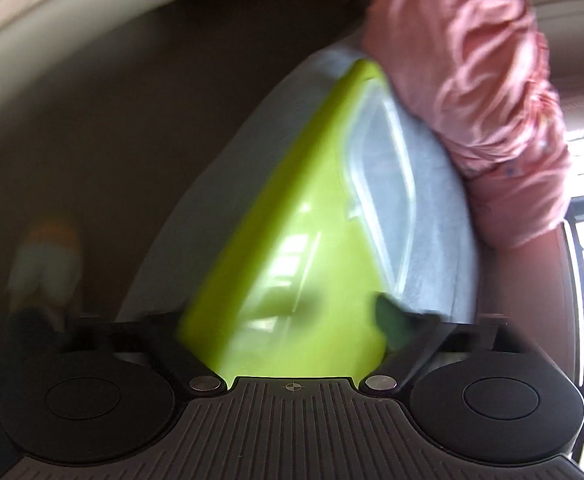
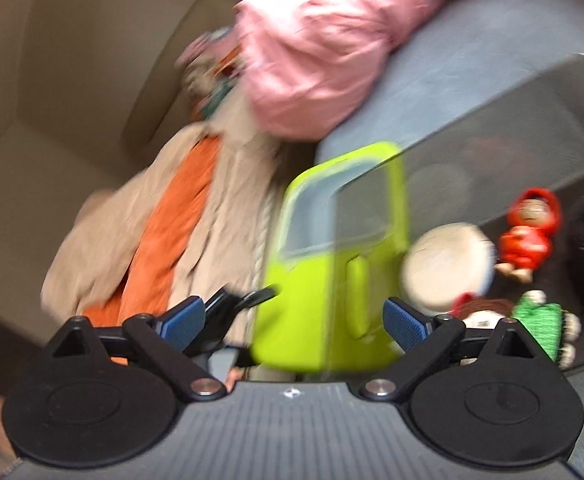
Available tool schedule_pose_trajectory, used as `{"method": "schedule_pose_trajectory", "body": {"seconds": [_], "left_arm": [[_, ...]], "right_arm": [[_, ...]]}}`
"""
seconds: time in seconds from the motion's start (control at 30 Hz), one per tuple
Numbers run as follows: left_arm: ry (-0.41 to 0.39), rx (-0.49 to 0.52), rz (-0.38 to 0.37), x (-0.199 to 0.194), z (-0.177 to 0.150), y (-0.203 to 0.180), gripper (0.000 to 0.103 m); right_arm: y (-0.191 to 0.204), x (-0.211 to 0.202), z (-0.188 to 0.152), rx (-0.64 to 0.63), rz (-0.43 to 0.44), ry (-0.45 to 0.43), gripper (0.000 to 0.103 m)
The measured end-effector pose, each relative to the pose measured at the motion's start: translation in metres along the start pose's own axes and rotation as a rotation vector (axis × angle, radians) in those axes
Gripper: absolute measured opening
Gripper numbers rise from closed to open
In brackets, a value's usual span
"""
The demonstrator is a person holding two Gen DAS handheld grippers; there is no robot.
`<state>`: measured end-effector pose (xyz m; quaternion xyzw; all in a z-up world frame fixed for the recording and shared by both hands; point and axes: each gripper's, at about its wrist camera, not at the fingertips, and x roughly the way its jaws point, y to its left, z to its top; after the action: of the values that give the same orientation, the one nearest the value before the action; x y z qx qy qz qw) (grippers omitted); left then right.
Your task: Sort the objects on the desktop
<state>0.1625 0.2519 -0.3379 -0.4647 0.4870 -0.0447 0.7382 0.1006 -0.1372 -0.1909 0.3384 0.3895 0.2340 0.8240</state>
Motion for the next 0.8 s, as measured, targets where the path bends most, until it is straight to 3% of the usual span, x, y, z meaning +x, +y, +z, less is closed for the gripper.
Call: {"method": "schedule_pose_trajectory", "body": {"seconds": [0.1, 0.2, 0.33, 0.4, 0.5, 0.67, 0.8], "left_arm": [[0.091, -0.22, -0.175, -0.003, 0.006, 0.037, 0.037], [0.155, -0.4, -0.352, 0.002, 0.021, 0.045, 0.024], [0.186, -0.426, -0.37, 0.011, 0.047, 0.005, 0.023], [0.224, -0.473, -0.397, 0.021, 0.056, -0.015, 0.03], [0.268, -0.491, -0.392, 0.027, 0.064, -0.034, 0.031], [0.309, -0.537, -0.386, 0.024, 0.073, -0.028, 0.042], [0.311, -0.598, -0.419, 0.028, 0.081, -0.01, 0.049]], "right_arm": [[0.012, 0.0, -0.004, -0.056, 0.018, -0.021, 0.097], [0.017, 0.003, -0.002, -0.048, 0.037, -0.033, 0.097], [0.025, 0.033, -0.008, 0.07, 0.093, 0.013, 0.097], [0.028, 0.057, -0.021, 0.201, 0.104, 0.015, 0.097], [0.034, 0.096, -0.041, 0.387, 0.09, 0.007, 0.094], [0.05, 0.151, -0.06, 0.613, 0.049, 0.037, 0.089], [0.044, 0.173, -0.07, 0.758, 0.002, -0.041, 0.089]]}}
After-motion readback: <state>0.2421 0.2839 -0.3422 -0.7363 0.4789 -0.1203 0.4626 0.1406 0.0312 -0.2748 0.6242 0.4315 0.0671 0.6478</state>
